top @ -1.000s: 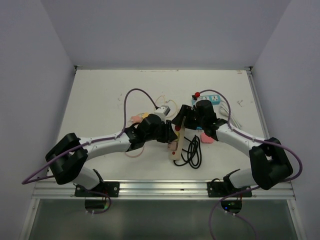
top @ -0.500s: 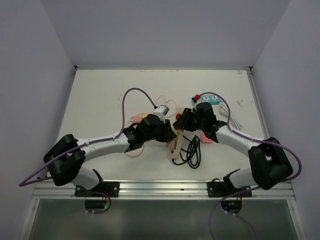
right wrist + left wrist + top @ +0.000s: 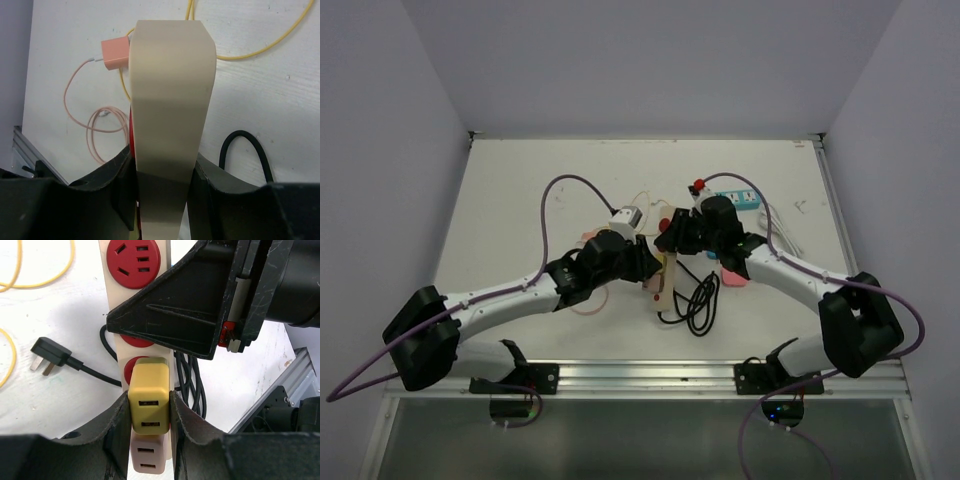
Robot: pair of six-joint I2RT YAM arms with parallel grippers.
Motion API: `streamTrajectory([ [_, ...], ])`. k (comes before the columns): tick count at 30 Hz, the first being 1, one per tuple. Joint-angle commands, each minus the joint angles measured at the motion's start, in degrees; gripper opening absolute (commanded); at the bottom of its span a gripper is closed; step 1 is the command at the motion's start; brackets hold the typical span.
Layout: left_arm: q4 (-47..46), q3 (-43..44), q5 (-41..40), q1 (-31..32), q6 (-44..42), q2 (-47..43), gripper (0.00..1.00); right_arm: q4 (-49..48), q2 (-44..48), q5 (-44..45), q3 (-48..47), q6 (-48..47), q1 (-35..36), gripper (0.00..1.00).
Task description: Pull the plug off the socket
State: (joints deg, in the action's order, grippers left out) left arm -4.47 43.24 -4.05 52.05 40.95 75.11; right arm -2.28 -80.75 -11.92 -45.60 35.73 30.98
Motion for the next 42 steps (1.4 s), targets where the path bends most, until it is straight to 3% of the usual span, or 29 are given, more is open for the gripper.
streamTrajectory([
  [1,-2.05,1.58,-5.70,-1.52,-3.94,-8.13,0.00,13.62,-4.76,17.98,0.87,-11.38,-2.42,0.00],
  [14,1.83,-5.62,-2.01,-10.30,-2.54,-20.25,0.00,14.50,-9.25,19.57,0.34,-11.12,-2.59,0.00],
  [22,2.27,-5.72,1.23,-11.53,-3.33,-20.10,0.00,13.71,-8.02,16.32,-0.36,-10.41,-2.77,0.00],
  [27,-2.63,-4.66,11.16,-11.53,-0.45,-12.02,0.60,11.69,-3.63,13.42,-0.10,-9.18,-2.77,0.00],
  [30,-7.37,-4.57,16.26,-11.36,3.24,-7.18,0.76,10.11,-1.26,12.19,-0.01,-7.70,-2.68,0.00],
  [42,-10.82,4.39,16.62,-4.06,3.88,7.15,0.80,6.06,5.43,5.69,-0.36,-2.24,-2.86,0.00],
])
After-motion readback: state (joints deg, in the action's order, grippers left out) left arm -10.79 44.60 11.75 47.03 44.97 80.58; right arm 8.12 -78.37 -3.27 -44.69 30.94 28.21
